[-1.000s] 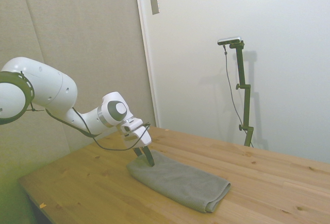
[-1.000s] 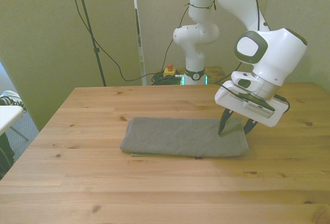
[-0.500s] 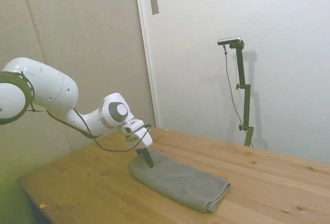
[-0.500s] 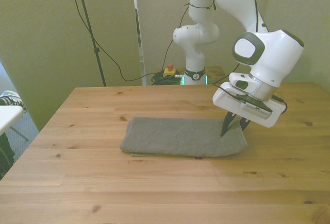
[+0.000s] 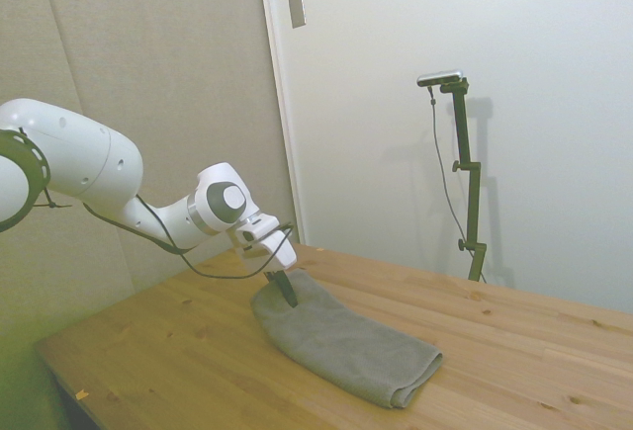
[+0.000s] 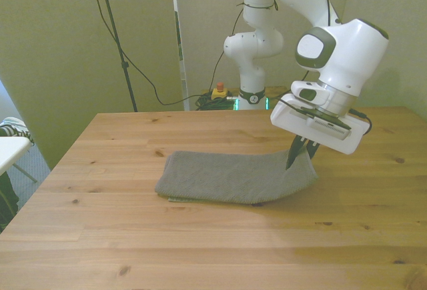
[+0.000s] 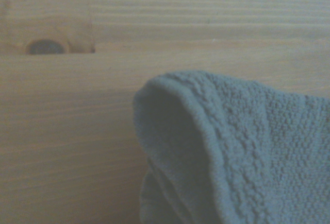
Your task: Fold the towel
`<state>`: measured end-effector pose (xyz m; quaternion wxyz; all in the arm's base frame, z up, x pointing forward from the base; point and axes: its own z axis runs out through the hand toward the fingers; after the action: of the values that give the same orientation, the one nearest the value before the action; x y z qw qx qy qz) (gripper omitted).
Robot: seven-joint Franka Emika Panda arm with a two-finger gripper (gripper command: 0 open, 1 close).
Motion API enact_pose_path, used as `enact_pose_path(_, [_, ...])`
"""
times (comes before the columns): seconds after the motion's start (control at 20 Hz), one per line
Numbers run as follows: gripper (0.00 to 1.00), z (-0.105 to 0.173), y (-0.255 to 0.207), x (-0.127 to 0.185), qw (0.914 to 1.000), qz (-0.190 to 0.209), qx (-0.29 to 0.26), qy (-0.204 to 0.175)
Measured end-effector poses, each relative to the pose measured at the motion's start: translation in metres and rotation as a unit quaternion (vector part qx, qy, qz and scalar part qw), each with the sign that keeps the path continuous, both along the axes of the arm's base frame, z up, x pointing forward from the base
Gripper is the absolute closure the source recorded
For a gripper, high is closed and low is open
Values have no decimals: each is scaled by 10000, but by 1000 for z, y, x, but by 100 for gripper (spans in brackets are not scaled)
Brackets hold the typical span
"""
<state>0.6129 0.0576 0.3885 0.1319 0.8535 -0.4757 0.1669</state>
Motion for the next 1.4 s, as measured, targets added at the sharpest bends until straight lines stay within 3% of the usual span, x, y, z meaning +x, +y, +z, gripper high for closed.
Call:
enact_pose_path(0.5, [100,58,-58,-38,9989,-90,323,-327])
enact_pose_path(0.9, [100,48,-139,-52,9957,-329,720,-482])
enact_pose_path(1.35, [100,54,-192,-61,9910,-494,1101,-572])
enact_pose_path(1.4, [0,54,-200,-63,9903,-536,1147,-575])
